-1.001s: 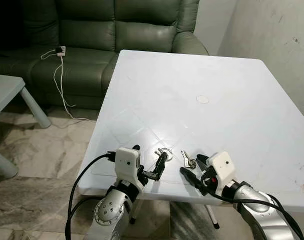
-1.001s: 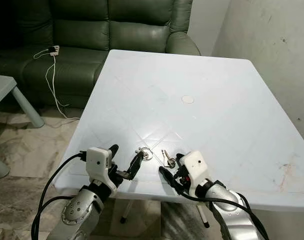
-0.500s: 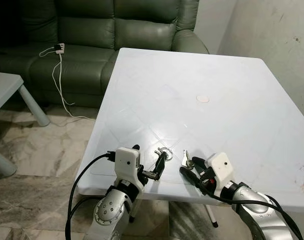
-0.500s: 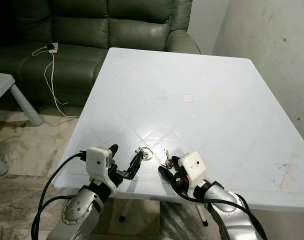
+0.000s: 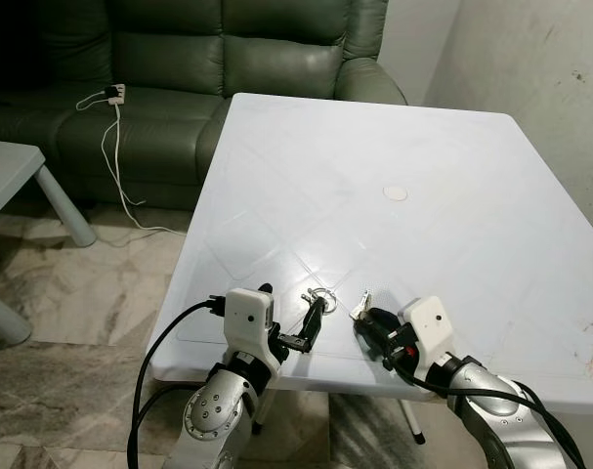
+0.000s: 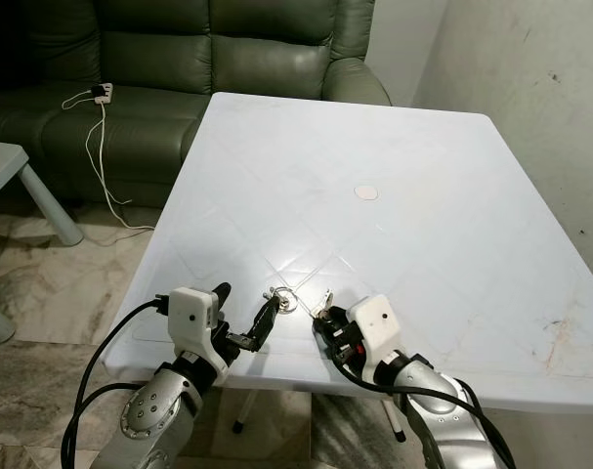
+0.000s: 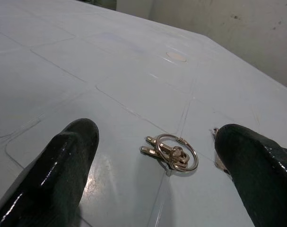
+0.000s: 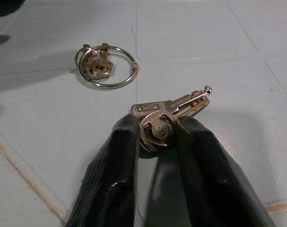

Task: Hang keys on a hook

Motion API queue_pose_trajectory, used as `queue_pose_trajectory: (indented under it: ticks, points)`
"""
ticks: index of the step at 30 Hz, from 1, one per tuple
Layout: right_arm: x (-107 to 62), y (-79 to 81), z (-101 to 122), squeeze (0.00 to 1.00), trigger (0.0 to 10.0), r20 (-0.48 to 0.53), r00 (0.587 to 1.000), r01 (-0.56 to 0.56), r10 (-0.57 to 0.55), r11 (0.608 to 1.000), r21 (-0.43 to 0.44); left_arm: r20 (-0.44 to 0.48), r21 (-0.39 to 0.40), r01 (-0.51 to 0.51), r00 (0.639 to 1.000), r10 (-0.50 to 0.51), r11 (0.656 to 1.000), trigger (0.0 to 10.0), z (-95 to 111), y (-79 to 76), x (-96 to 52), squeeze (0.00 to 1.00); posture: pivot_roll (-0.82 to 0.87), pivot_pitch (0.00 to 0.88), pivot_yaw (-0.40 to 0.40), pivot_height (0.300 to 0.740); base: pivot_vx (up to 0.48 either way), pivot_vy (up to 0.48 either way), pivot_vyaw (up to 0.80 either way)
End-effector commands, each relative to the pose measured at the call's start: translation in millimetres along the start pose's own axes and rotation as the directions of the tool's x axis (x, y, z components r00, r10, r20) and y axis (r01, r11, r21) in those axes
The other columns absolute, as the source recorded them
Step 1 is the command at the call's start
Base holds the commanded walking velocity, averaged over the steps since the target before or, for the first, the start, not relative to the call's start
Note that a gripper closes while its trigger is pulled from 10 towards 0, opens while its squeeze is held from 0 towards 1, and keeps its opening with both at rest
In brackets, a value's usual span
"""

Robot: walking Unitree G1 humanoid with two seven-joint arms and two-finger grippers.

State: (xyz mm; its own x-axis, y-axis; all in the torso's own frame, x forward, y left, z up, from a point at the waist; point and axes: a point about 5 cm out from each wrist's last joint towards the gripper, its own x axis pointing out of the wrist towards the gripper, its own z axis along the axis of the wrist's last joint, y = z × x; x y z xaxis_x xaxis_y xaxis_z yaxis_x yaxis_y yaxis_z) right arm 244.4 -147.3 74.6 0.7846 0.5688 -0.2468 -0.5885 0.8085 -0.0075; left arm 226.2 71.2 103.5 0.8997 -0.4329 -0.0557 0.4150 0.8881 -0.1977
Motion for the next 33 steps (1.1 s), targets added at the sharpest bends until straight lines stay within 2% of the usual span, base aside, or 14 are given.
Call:
queue_pose_trajectory:
  ticks: [1,9,17,25,33]
  points:
    - [-1.8,-4.3,4.8,0.00,0.0,0.013,1.000,0.026,-0.026,1.000,-0.010,0.017,-0.010,0.010,1.000,-0.010,1.000,10.0,4.5,-7.1,1.3,0.00,-0.02,0.083,-0.104,0.740,0.000,0.000,0.00]
    - [-0.9,-6.4,6.9,0.00,0.0,0.031,0.998,0.049,-0.049,0.999,0.008,0.015,-0.012,0.013,1.000,-0.013,1.000,10.0,4.4,-7.8,1.2,0.00,-0.02,0.082,-0.106,0.740,0.000,0.000,0.00]
    - [2.4,-17.2,11.6,0.00,0.0,0.054,0.988,0.147,-0.148,0.989,0.026,0.015,-0.015,0.018,1.000,-0.018,1.000,10.0,4.4,-9.0,2.1,0.00,-0.02,0.073,-0.104,0.740,0.000,0.000,0.00]
    - [2.8,-22.1,12.4,0.00,0.0,0.061,0.978,0.196,-0.197,0.980,0.032,0.014,-0.014,0.023,1.000,-0.022,1.000,10.0,4.0,-9.4,2.3,0.00,-0.02,0.064,-0.102,0.740,0.000,0.000,0.00]
    - [3.6,-27.7,21.1,0.00,0.0,0.121,0.963,0.226,-0.240,0.967,0.120,0.014,-0.014,0.020,1.000,-0.020,1.000,10.0,4.4,-9.5,2.6,0.00,-0.02,0.067,-0.102,0.740,0.000,0.000,0.00]
